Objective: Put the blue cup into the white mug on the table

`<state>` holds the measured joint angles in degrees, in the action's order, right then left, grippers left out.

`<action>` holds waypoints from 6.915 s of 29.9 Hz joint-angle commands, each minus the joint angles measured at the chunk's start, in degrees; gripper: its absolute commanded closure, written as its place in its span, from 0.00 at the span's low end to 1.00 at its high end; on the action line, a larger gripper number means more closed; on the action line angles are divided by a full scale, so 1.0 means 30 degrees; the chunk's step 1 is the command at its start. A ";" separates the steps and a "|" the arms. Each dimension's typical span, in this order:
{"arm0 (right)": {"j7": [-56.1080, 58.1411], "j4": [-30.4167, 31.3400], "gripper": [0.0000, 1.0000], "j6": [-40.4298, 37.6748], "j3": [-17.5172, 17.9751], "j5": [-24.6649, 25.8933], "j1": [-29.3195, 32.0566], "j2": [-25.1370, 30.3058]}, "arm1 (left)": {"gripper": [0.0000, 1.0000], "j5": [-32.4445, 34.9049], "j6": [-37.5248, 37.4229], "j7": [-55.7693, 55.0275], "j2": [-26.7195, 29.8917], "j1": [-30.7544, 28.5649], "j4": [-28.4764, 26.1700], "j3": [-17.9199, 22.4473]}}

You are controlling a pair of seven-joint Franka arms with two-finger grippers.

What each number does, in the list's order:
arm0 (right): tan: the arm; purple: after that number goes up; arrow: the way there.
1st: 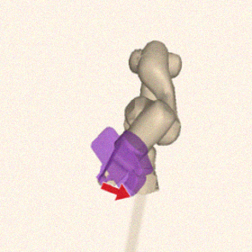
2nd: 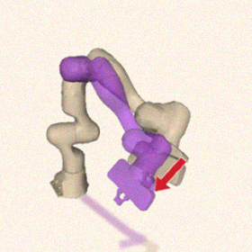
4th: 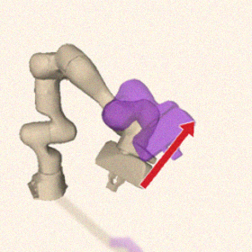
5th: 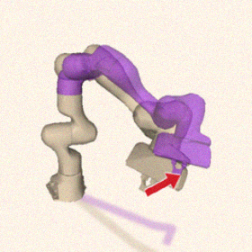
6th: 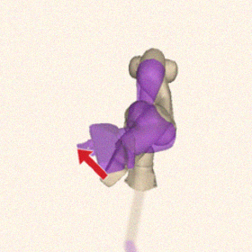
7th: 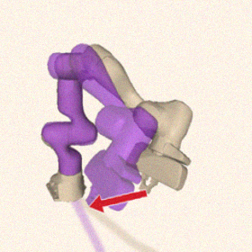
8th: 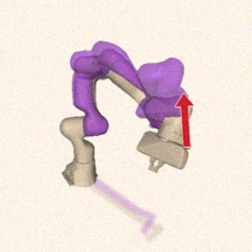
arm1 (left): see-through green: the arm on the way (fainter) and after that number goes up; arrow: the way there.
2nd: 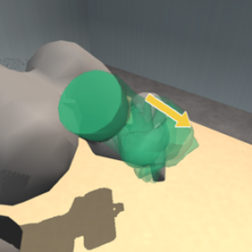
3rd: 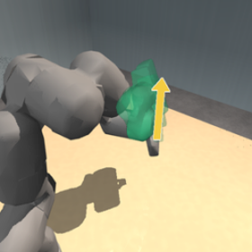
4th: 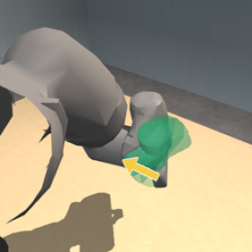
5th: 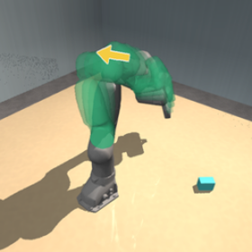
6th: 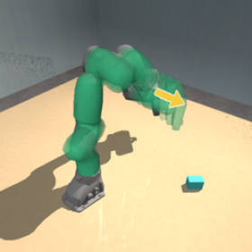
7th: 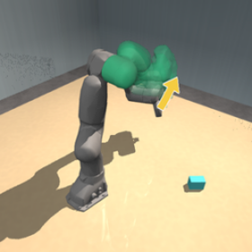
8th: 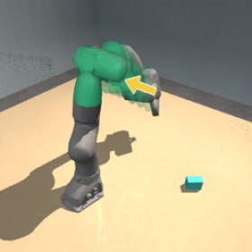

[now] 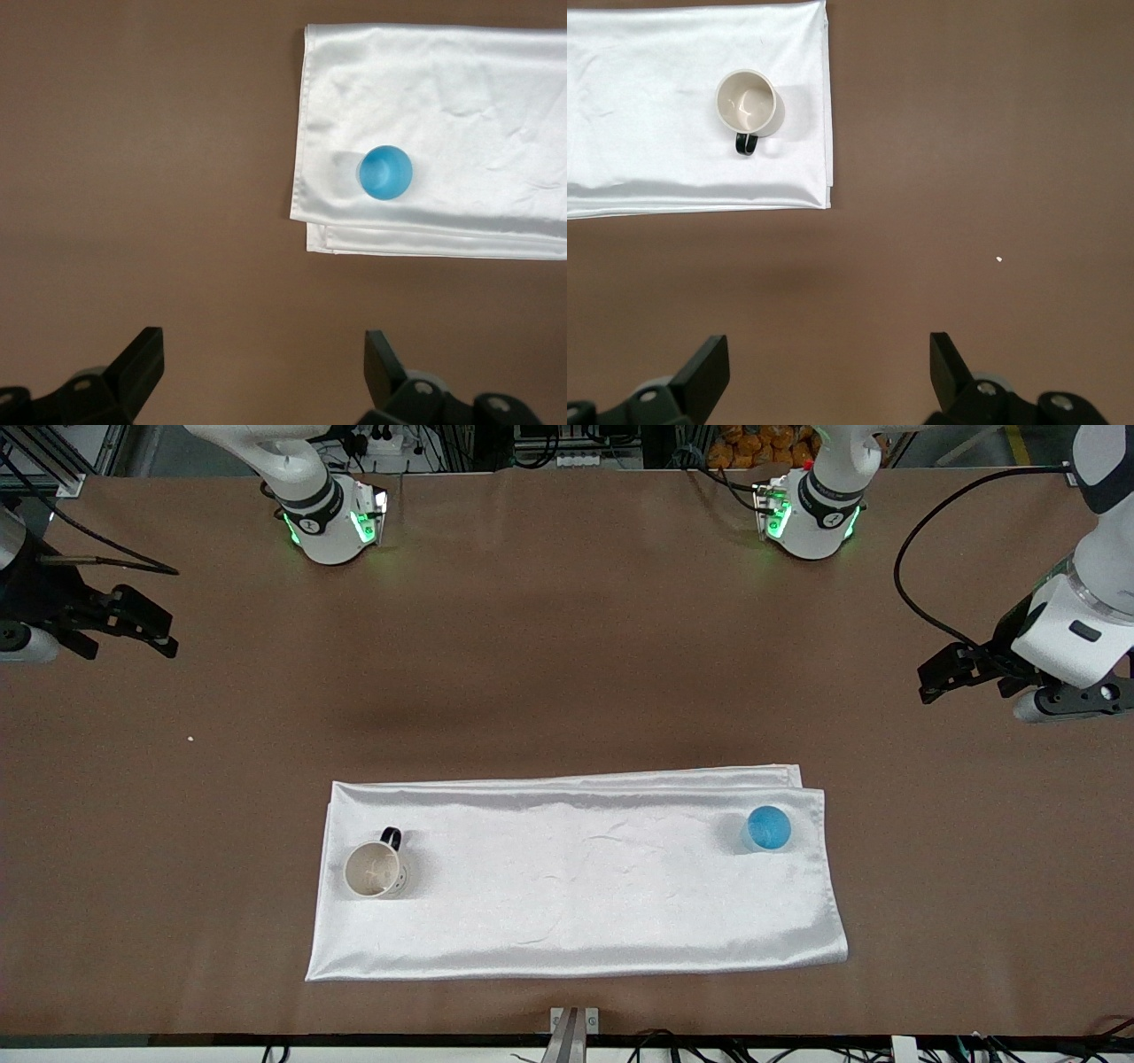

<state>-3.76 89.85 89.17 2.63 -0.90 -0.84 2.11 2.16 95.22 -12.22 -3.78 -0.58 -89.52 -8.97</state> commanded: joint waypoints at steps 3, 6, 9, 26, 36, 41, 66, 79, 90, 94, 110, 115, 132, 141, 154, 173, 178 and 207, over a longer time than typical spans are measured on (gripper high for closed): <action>-0.0301 -0.0185 0.00 -0.0308 0.0177 0.0214 0.0075 -0.0001 | 0.00 0.0073 -0.0303 0.0471 0.0059 0.0048 0.0104 -0.0087; -0.0301 -0.0185 0.00 -0.0279 0.0177 0.0243 0.0075 -0.0030 | 0.00 -0.0131 -0.0303 0.0471 0.0000 0.0078 0.0104 -0.0116; -0.0301 -0.0126 0.00 -0.0279 0.0177 0.0243 0.0075 -0.0060 | 0.00 -0.0832 -0.0303 0.0500 -0.0554 0.0019 0.0104 -0.0087; -0.0360 0.0020 0.00 0.0714 0.0177 0.0243 0.0017 -0.2136 | 0.00 -0.1305 0.4582 0.0120 -0.4188 0.0750 -0.1591 -0.0087; -0.0709 0.0137 0.00 0.5078 0.0207 0.0155 -0.0421 -0.6764 | 0.00 -0.1305 0.9128 -0.0173 -0.5827 0.1483 -0.3617 -0.0028; -0.2027 0.0079 0.00 0.7480 0.0207 0.0155 -0.1096 -0.8757 | 0.00 -0.1276 1.0885 -0.0144 -0.7117 0.1455 -0.3588 -0.0028; -0.3201 -0.0155 0.00 1.4867 0.0207 0.0243 -0.2825 -1.3682 | 0.07 -0.0279 1.4433 -0.0173 -1.0341 0.1542 -0.3353 0.0060; -0.3172 -0.0858 0.00 1.4693 0.0148 0.0272 -0.3382 -1.4035 | 0.85 -0.0279 1.4697 -0.0144 -1.0898 0.1572 -0.3353 0.0030; -0.3230 -0.1532 0.00 1.3228 0.0148 0.0155 -0.3499 -1.3888 | 1.00 -0.0250 1.4697 -0.0115 -1.0869 0.1572 -0.3324 0.0059; -0.3697 -0.1445 0.00 1.3169 0.0148 0.0038 -0.3616 -1.4063 | 1.00 -0.0250 1.4668 -0.0086 -1.0869 0.1572 -0.3207 0.0059; -0.4637 -0.1357 0.00 1.3491 0.0148 0.0272 -0.3968 -1.4679 | 1.00 -0.0250 1.4433 -0.0057 -1.0518 0.1660 -0.2621 0.0118; -0.4520 -0.1386 0.00 1.4893 0.0148 0.0302 -0.3763 -1.5264 | 1.00 -0.0250 1.4433 -0.0056 -1.0459 0.1660 -0.2621 0.0118; -0.4402 -0.1503 1.00 1.5864 0.0148 0.0331 -0.3880 -1.5704 | 1.00 -0.0250 1.4346 0.0002 -1.0137 0.1631 -0.2328 0.0147; -0.4373 -0.1532 1.00 1.5777 0.0148 0.0243 -0.3734 -1.5500 | 1.00 -0.0250 1.2122 -0.0027 -0.9464 0.1631 -0.1187 0.0147; -0.4637 0.1741 1.00 1.2843 0.0177 0.0155 -0.3734 -1.1579 | 1.00 -0.0133 1.0567 -0.0144 -0.8116 0.1980 -0.0951 -0.0291; -0.9372 1.1563 1.00 1.5952 0.0382 -0.0021 -0.6920 -0.4308 | 1.00 -0.0104 0.8457 -0.0554 -0.7441 0.2831 0.0162 -0.0351; -1.3069 1.1475 1.00 1.6215 0.0382 -0.0021 -0.9266 -0.4337 | 1.00 -0.0133 0.8457 -0.0671 -0.7441 0.3095 0.0191 -0.0351; -1.9109 1.0216 1.00 1.9233 0.0294 0.0302 -1.4397 -0.7353 | 1.00 -0.0104 0.8398 -0.4304 -0.7588 0.5175 0.0045 -0.0410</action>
<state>-58.87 122.07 145.74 4.17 -0.88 -42.44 -16.80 0.43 121.09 -23.14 -26.77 14.71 -89.36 -10.25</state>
